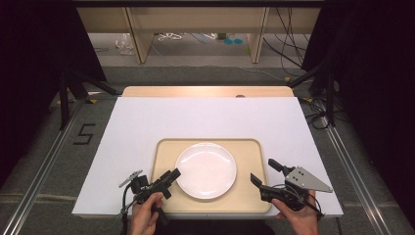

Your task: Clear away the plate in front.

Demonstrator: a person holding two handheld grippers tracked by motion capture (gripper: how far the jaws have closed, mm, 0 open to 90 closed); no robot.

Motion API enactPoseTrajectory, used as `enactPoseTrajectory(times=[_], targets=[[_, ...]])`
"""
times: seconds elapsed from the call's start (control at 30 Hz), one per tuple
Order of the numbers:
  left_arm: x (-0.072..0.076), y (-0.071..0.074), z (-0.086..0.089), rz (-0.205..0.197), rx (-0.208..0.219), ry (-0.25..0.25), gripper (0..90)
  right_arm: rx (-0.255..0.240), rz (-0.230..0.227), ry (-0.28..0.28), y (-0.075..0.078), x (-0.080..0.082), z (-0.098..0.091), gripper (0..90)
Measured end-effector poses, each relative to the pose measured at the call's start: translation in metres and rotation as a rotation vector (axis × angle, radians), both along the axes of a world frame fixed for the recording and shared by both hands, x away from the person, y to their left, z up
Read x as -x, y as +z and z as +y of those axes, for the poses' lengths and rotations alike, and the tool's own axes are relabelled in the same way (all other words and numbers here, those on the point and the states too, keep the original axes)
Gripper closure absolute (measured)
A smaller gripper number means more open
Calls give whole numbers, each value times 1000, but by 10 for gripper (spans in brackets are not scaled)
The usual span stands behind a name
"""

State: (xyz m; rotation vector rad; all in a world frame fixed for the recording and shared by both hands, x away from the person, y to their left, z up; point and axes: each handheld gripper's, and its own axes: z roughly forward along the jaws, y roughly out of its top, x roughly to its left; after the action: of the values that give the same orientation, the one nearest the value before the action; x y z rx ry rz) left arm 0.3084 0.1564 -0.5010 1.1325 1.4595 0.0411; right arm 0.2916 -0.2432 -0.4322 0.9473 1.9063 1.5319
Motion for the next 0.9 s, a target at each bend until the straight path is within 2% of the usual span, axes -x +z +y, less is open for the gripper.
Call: enactPoseTrajectory(times=[0.2,0.27,0.43,0.53,0.63,0.73,0.8,0.9], targets=[[0,5,-1,-22,-30,-7,428,1,2,-1,0,0,0,221],[0,6,-1,-33,-63,-7,416,5,5,-4,0,0,0,220],[1,14,1,-51,-111,9,373,-1,0,-3,0,0,0,219],[0,18,6,-89,-138,-8,361,0,-1,-6,0,0,0,219],[1,21,14,-101,-130,-2,348,6,6,-10,0,1,0,218],[3,23,23,-94,-129,29,346,9,10,-3,0,1,0,217],[5,24,30,-115,-140,36,346,6,7,-10,0,1,0,216],[7,26,40,-121,-160,57,344,5,5,-12,0,1,0,214]])
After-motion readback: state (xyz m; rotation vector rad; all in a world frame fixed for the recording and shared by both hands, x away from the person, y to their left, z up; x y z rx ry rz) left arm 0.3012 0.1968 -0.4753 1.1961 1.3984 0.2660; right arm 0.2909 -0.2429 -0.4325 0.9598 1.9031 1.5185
